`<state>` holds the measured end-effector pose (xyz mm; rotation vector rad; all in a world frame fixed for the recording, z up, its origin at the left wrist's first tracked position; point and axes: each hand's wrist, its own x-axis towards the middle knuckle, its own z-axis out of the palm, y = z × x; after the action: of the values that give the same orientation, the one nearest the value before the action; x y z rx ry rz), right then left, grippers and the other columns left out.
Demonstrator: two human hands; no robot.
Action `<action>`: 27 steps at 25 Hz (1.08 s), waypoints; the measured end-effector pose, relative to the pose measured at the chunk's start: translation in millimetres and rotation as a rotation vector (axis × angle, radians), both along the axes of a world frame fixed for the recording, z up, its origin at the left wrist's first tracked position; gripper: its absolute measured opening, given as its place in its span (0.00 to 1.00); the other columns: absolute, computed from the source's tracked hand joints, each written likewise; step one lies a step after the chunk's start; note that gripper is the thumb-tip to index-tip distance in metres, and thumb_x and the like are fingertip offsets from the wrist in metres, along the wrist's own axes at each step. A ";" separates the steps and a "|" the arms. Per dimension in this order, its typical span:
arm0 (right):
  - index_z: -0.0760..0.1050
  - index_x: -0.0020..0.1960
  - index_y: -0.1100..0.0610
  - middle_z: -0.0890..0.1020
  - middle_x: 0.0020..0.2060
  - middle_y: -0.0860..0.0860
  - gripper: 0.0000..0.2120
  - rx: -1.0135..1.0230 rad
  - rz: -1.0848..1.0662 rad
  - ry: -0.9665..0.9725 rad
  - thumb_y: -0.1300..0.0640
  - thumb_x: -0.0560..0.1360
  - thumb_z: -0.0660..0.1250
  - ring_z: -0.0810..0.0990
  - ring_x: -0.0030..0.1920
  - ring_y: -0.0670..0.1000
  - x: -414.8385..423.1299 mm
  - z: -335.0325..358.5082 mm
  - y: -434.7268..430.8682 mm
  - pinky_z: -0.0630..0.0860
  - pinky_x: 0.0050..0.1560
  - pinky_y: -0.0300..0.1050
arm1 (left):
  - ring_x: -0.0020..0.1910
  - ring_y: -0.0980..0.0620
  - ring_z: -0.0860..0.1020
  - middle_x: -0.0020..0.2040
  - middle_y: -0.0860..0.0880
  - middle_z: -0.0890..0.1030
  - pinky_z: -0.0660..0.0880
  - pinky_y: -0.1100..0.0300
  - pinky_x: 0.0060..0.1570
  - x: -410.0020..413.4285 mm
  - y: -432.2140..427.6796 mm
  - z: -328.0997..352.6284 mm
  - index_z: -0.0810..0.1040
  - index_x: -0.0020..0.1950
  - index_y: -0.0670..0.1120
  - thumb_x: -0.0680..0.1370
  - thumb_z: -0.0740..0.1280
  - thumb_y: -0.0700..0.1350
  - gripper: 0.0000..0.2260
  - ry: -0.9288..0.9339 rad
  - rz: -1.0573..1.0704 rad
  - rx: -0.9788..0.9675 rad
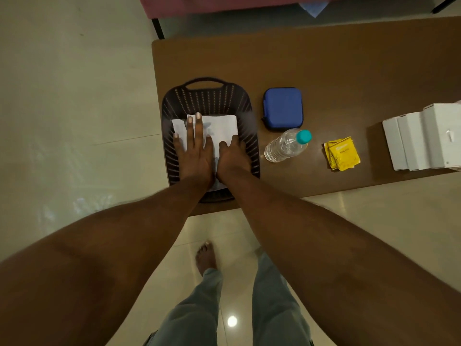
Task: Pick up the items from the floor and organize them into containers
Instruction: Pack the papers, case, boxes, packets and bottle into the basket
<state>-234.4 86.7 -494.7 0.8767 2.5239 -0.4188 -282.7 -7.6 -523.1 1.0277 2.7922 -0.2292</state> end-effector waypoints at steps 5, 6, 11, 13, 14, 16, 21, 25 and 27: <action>0.73 0.67 0.57 0.72 0.67 0.58 0.18 -0.049 -0.008 0.105 0.58 0.78 0.69 0.74 0.66 0.59 -10.8 48.5 21.9 0.76 0.60 0.52 | 0.80 0.36 0.37 0.81 0.38 0.39 0.40 0.33 0.74 -8.2 6.5 36.3 0.71 0.66 0.49 0.75 0.69 0.56 0.23 -0.201 0.058 0.021; 0.73 0.66 0.58 0.73 0.66 0.58 0.19 -0.071 -0.012 0.131 0.59 0.76 0.70 0.75 0.65 0.59 -12.5 61.0 25.0 0.77 0.60 0.51 | 0.81 0.38 0.42 0.82 0.39 0.44 0.47 0.35 0.75 -10.9 8.9 48.0 0.72 0.66 0.48 0.75 0.70 0.54 0.22 -0.263 0.069 0.064; 0.78 0.52 0.56 0.82 0.50 0.52 0.08 -0.173 -0.102 0.431 0.62 0.73 0.69 0.80 0.48 0.53 -14.4 125.5 49.9 0.77 0.42 0.47 | 0.65 0.43 0.71 0.66 0.43 0.72 0.75 0.47 0.59 -23.2 34.4 100.5 0.77 0.62 0.43 0.76 0.66 0.40 0.14 -0.439 0.273 0.399; 0.76 0.43 0.54 0.81 0.39 0.49 0.01 -0.162 -0.193 0.606 0.58 0.73 0.68 0.79 0.38 0.51 -10.4 145.2 64.5 0.73 0.33 0.46 | 0.58 0.44 0.75 0.61 0.44 0.74 0.75 0.51 0.53 -25.6 42.9 113.5 0.77 0.55 0.43 0.77 0.64 0.39 0.08 -0.452 0.351 0.576; 0.76 0.41 0.55 0.80 0.35 0.49 0.03 -0.156 -0.276 0.674 0.57 0.72 0.68 0.77 0.35 0.50 -8.1 153.0 77.0 0.71 0.31 0.45 | 0.54 0.45 0.76 0.59 0.45 0.75 0.75 0.52 0.51 -24.6 49.1 121.7 0.77 0.52 0.43 0.77 0.64 0.39 0.05 -0.431 0.375 0.663; 0.76 0.40 0.56 0.81 0.33 0.48 0.04 -0.161 -0.501 0.741 0.56 0.72 0.68 0.77 0.35 0.50 -3.5 161.4 111.2 0.70 0.32 0.43 | 0.47 0.48 0.76 0.52 0.47 0.76 0.74 0.54 0.48 -24.2 64.7 135.0 0.76 0.48 0.44 0.77 0.64 0.41 0.02 -0.395 0.380 0.782; 0.69 0.33 0.52 0.76 0.33 0.45 0.12 -0.187 -0.907 0.594 0.56 0.73 0.67 0.77 0.40 0.50 40.1 153.8 217.8 0.71 0.37 0.40 | 0.40 0.50 0.78 0.40 0.50 0.79 0.76 0.55 0.44 -21.1 138.9 156.5 0.74 0.42 0.47 0.75 0.63 0.45 0.03 -0.418 0.357 0.870; 0.75 0.43 0.54 0.78 0.41 0.48 0.02 -0.178 -1.032 0.522 0.56 0.74 0.68 0.77 0.44 0.52 116.2 138.8 279.6 0.71 0.48 0.40 | 0.39 0.51 0.77 0.36 0.52 0.76 0.71 0.57 0.43 2.8 223.1 166.8 0.75 0.42 0.47 0.79 0.62 0.46 0.08 -0.435 0.311 0.774; 0.77 0.45 0.55 0.80 0.41 0.48 0.05 -0.149 -1.102 0.531 0.54 0.72 0.68 0.81 0.47 0.55 151.7 132.3 315.3 0.70 0.46 0.40 | 0.38 0.53 0.76 0.35 0.53 0.76 0.70 0.59 0.43 22.5 278.0 175.7 0.76 0.42 0.46 0.80 0.63 0.46 0.08 -0.530 0.280 0.776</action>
<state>-82.7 402.0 -362.4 2.2805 2.1027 -1.2752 -260.2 270.4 -347.4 0.6365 2.4673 1.0630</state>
